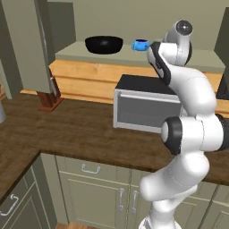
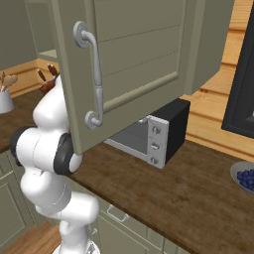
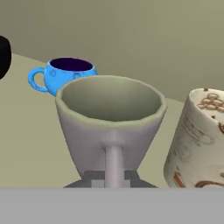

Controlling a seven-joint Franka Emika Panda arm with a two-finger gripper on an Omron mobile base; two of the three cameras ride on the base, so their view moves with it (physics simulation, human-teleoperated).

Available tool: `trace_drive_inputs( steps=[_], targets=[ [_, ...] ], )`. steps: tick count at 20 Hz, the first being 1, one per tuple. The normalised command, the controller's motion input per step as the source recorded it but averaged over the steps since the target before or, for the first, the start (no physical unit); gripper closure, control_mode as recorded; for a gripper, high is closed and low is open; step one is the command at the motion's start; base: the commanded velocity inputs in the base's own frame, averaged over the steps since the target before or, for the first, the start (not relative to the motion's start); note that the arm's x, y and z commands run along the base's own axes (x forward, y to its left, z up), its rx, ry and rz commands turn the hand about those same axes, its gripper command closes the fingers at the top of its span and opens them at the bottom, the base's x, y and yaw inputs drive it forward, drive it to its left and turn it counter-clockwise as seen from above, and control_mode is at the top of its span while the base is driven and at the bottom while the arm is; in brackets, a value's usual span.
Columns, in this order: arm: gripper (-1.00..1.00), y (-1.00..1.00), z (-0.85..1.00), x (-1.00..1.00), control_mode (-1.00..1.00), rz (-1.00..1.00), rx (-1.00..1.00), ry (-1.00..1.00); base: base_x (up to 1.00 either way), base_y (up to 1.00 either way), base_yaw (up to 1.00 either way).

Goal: Gather all objects into one cabinet and sort the glasses and bowls to opposite sides.

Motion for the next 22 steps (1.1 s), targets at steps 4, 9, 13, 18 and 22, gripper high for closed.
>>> trace_drive_inputs(
  steps=[4, 9, 13, 18, 22],
  targets=[
    [1.0, -0.04, -0.47, 0.23, -1.0, -0.05, -0.01, -0.01, 0.0, 0.0, 0.0],
    [-1.0, 0.24, -0.82, 0.76, -1.0, -0.02, -0.15, -0.11, 0.0, 0.0, 0.0],
    [-1.0, 0.07, -0.34, 0.25, -1.0, 0.0, -0.07, -0.12, 0.0, 0.0, 0.0],
    [-1.0, -0.06, -0.13, -0.03, -1.0, -0.01, 0.0, -0.06, 0.0, 0.0, 0.0],
    [-1.0, -0.1, -0.03, -0.38, -1.0, -0.03, 0.0, -0.11, 0.0, 0.0, 0.0]
  ],
)
